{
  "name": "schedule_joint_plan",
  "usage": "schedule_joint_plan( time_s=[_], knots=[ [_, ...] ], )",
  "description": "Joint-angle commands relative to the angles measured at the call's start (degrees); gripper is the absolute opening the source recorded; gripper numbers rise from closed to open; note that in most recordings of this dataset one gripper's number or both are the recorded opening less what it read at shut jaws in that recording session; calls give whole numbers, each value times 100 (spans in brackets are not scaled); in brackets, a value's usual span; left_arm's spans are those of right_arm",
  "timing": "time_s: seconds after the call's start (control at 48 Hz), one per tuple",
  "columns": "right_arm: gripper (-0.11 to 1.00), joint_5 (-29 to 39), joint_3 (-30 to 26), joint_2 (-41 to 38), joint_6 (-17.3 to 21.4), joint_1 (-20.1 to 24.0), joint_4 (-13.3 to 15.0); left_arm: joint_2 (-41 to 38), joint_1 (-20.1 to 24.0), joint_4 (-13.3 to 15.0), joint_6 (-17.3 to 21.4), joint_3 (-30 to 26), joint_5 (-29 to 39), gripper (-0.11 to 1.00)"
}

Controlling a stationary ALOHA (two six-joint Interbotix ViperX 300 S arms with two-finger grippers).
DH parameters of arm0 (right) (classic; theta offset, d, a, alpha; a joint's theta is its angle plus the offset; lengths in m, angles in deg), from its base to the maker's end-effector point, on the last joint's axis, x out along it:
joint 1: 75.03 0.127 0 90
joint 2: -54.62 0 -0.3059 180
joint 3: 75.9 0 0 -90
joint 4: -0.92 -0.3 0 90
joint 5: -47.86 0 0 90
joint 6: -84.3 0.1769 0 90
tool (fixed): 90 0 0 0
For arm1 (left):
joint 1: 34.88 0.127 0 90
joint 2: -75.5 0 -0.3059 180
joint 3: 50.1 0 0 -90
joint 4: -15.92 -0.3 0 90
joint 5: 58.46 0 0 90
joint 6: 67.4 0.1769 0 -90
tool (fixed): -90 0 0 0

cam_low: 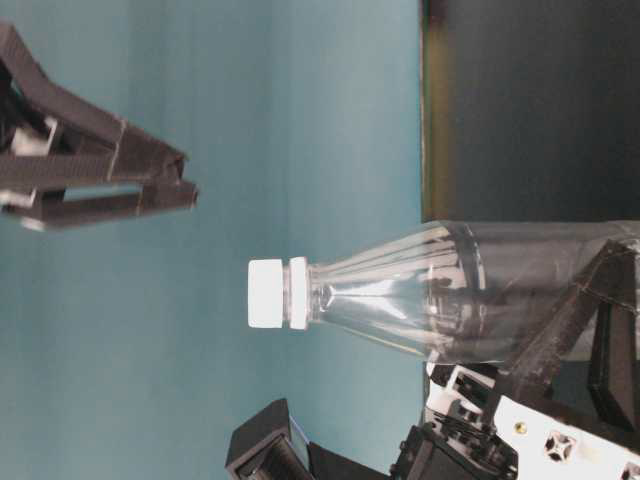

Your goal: Open the bottle cap by holding the bottle with the left arm and twisting the cap with the right arm.

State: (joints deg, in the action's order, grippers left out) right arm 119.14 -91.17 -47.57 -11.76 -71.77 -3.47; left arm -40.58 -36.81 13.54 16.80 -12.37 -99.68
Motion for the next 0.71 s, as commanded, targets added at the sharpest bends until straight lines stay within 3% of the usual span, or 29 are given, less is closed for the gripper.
schedule_joint_plan(
  time_s=[0.0, 0.229, 0.687],
  knots=[
    [78, -369, 299, 431, 246, 97, -18, 88, 26, -18, 0, -35, -9, 98],
    [78, -1512, 1354, 1160, 773, 185, -18, 264, 26, -18, 26, -53, 53, 98],
    [78, -3691, 3445, 2936, 1055, 325, 26, 492, 26, -18, 88, -246, 694, 98]
  ],
)
